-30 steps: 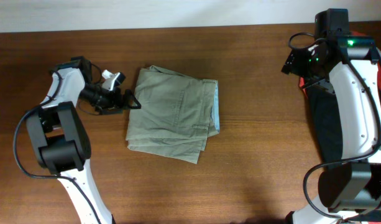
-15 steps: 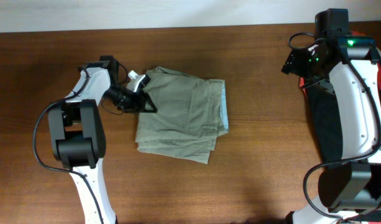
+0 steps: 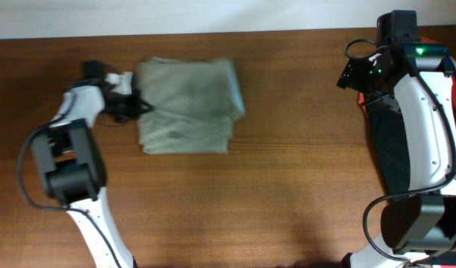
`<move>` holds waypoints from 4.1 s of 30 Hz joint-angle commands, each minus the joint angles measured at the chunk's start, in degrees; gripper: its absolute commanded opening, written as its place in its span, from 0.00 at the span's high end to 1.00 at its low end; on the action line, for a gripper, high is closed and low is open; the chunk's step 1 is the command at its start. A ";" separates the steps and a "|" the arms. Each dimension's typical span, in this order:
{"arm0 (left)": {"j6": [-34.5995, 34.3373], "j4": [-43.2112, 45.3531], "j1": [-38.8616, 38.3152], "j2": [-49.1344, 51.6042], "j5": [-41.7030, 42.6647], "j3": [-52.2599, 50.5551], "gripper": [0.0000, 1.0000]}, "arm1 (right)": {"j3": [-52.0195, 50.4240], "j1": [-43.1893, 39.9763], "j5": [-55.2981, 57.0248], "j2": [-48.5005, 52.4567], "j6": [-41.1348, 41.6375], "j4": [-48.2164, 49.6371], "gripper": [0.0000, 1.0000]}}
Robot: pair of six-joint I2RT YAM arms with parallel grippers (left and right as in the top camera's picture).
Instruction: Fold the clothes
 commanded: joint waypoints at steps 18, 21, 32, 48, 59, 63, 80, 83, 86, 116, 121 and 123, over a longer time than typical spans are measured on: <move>-31.34 17.03 22.95 1.70 -14.23 -0.90 0.99 | 0.31 -0.33 0.52 -0.81 0.33 -0.02 0.01; -21.92 21.66 21.44 1.70 -14.40 -0.90 0.99 | 0.31 -0.33 0.52 -0.81 0.33 -0.02 0.01; -20.76 18.10 22.25 0.68 -16.46 -0.57 0.01 | 0.31 -0.33 0.52 -0.81 0.33 -0.02 0.01; -19.98 -5.42 15.23 -38.97 -6.71 -0.52 0.01 | 0.31 -0.33 0.55 -0.81 0.33 -0.02 0.01; -3.43 -15.06 -14.36 -44.72 -15.06 -0.70 0.01 | 0.31 -0.33 0.48 -0.81 0.35 0.70 0.01; -0.44 -16.68 -20.15 -44.70 -17.33 -0.74 0.01 | 0.31 -0.33 0.48 -0.81 0.35 1.46 0.01; -0.44 -16.65 -20.76 -44.70 -17.31 -0.74 0.01 | 0.33 -0.33 -15.80 -27.82 -4.52 -10.84 0.01; -0.44 -16.65 -20.76 -44.70 -17.31 -0.74 0.01 | 0.33 -0.33 -15.56 -27.82 -5.57 -12.26 0.01; -0.44 -16.65 -20.76 -44.70 -17.31 -0.74 0.01 | 0.17 -0.26 -15.78 -27.93 -5.57 -12.68 0.01; -0.44 -16.65 -20.76 -44.70 -17.31 -0.74 0.01 | -101.81 6.82 -8.17 -102.62 -5.77 76.02 0.02; -0.44 -16.65 -20.76 -44.70 -17.31 -0.74 0.01 | -105.55 6.75 -7.91 -102.62 -6.03 83.52 0.01; -0.44 -16.65 -20.76 -44.70 -17.31 -0.74 0.01 | -105.55 6.75 -7.96 -102.62 -7.30 84.00 0.01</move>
